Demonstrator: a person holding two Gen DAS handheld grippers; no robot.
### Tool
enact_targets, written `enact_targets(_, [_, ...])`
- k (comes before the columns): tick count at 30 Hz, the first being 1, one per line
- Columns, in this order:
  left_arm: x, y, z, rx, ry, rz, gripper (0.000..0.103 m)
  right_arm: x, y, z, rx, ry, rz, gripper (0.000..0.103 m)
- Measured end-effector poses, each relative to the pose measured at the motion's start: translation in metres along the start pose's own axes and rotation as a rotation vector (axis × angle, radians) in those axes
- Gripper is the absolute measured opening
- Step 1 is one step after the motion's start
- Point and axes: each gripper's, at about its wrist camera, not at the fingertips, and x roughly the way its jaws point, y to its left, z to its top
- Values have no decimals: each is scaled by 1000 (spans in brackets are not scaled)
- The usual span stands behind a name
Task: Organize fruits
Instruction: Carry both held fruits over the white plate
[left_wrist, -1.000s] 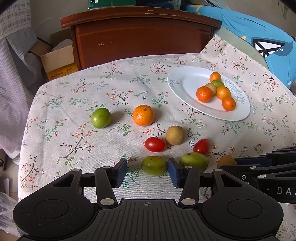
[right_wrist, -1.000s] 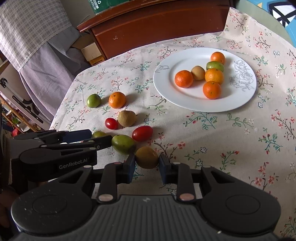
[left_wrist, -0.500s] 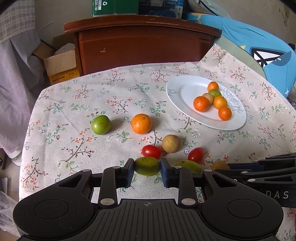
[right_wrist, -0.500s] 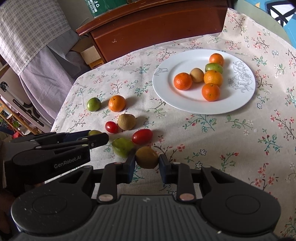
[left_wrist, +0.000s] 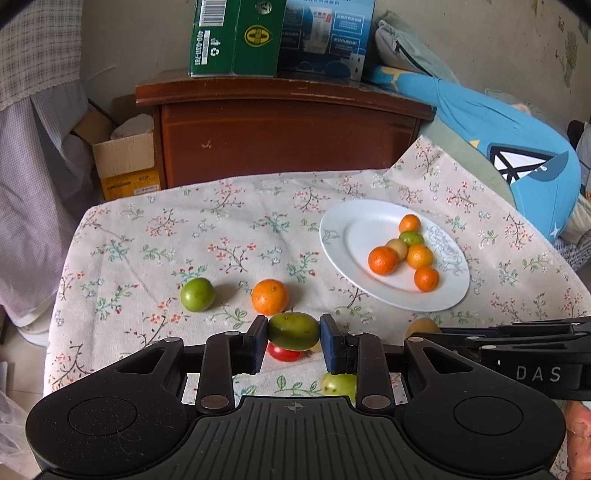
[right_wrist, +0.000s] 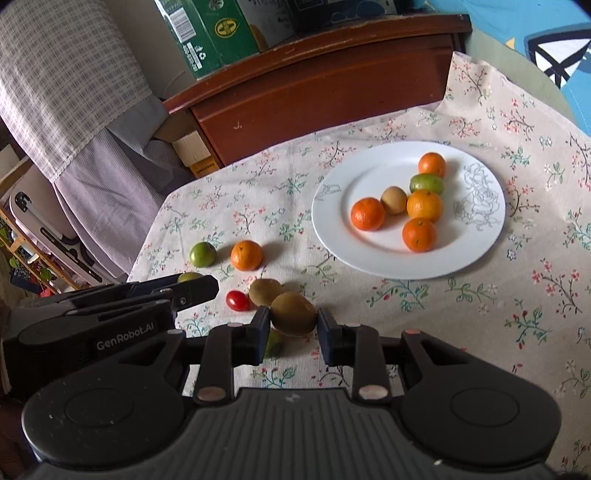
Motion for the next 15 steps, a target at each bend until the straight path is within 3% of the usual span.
enact_targets(15, [20, -12, 50, -21, -15, -90, 28, -25, -31, 46, 77, -109, -23, 28])
